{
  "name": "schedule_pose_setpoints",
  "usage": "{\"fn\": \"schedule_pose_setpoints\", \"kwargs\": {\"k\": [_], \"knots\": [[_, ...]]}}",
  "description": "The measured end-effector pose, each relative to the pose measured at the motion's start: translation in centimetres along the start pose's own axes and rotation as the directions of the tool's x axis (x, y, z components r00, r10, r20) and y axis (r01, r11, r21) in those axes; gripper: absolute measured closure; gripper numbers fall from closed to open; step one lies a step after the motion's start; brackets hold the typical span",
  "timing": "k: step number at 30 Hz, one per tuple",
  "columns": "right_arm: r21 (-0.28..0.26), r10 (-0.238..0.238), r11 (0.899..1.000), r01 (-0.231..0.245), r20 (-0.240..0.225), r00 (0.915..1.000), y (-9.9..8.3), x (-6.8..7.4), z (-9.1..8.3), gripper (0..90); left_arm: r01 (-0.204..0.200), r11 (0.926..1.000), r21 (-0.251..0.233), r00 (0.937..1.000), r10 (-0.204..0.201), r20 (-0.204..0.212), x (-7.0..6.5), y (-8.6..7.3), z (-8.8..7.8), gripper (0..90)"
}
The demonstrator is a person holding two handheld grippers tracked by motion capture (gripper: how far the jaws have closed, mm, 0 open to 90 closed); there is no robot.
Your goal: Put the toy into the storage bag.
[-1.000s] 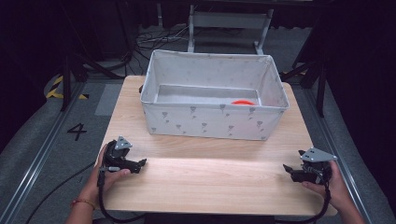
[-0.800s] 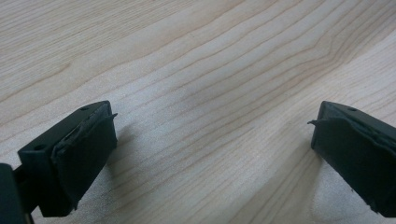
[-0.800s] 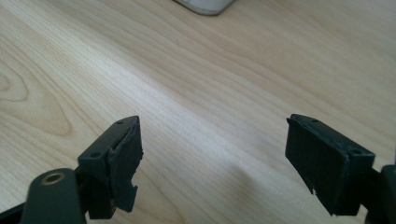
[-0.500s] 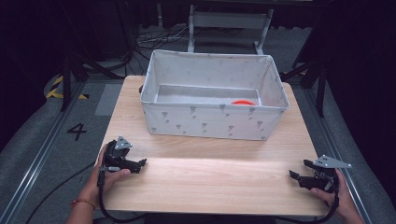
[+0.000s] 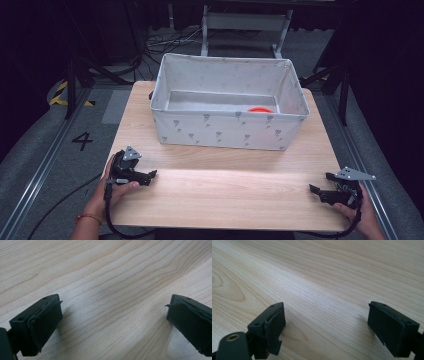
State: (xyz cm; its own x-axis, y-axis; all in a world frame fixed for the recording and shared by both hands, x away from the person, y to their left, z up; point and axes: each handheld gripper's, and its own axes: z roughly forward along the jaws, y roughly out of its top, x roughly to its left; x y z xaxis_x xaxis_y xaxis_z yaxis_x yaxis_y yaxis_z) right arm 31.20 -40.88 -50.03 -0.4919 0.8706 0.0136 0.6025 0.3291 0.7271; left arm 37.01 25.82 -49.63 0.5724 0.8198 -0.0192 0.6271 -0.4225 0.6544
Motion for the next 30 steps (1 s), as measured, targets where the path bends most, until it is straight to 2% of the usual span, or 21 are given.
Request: {"fn": "schedule_pose_setpoints", "kwargs": {"k": [30], "knots": [[0.0,0.003,1.0,-0.003,0.006,1.0,-0.02,0.05,-0.01,15.0,0.001,1.0,0.004,1.0,-0.001,0.002,0.05,0.07,0.04,0.2]]}}
